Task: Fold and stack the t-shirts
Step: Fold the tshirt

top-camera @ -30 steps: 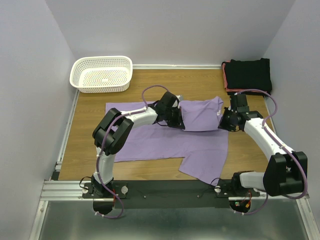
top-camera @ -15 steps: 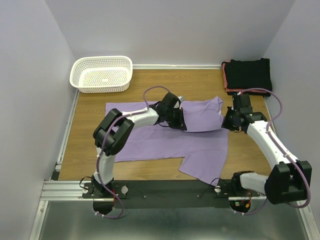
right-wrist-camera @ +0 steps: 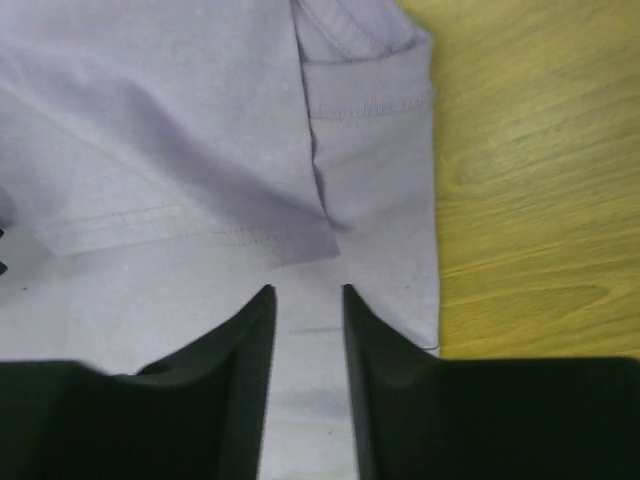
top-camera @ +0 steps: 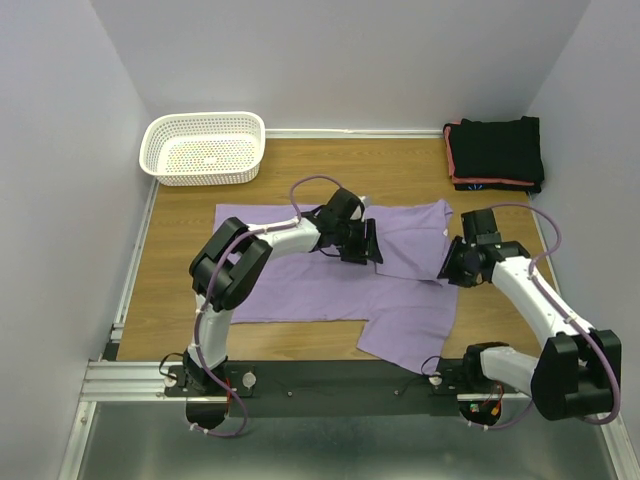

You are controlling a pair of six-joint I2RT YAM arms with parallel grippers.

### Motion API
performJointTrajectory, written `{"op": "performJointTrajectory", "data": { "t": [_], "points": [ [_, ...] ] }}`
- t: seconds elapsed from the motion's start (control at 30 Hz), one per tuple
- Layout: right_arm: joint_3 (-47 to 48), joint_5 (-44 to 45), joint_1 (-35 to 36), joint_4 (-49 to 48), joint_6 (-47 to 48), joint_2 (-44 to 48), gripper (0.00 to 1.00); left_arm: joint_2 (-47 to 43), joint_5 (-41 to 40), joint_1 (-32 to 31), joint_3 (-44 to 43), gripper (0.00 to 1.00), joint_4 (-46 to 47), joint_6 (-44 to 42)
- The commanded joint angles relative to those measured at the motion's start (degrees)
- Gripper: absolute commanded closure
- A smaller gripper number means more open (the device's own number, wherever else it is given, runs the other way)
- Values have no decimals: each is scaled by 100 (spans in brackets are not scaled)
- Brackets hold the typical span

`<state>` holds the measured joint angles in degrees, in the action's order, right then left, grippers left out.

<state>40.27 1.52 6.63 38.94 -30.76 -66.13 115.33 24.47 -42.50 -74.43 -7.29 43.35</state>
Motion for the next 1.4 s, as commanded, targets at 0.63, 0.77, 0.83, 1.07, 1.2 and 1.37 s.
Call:
{"op": "performJointTrajectory", "data": {
  "t": [0.63,0.77,0.83,1.07,1.2,1.37],
  "points": [
    [3126,-1162,-1384,-2241,536,-3415,58,-1426,-2394,3546,651,32,-791,-1382],
    [3469,-1328,-1428,-2285,563,-3898,60,-1092,-2403,3731,570,35,-801,-1470],
    [3592,-1426,-1437,-2294,571,-4056,61,-943,-2586,3784,614,36,-791,-1488],
    [3953,-1707,-1437,-2329,554,-4645,64,-705,-2737,3898,720,37,-800,-1575],
    [4015,-1751,-1437,-2347,528,-4909,65,-634,-2746,3899,720,37,-827,-1593],
    [4085,-1883,-1437,-2373,501,-5103,65,-652,-2816,3899,737,37,-853,-1611]
  ]
}}
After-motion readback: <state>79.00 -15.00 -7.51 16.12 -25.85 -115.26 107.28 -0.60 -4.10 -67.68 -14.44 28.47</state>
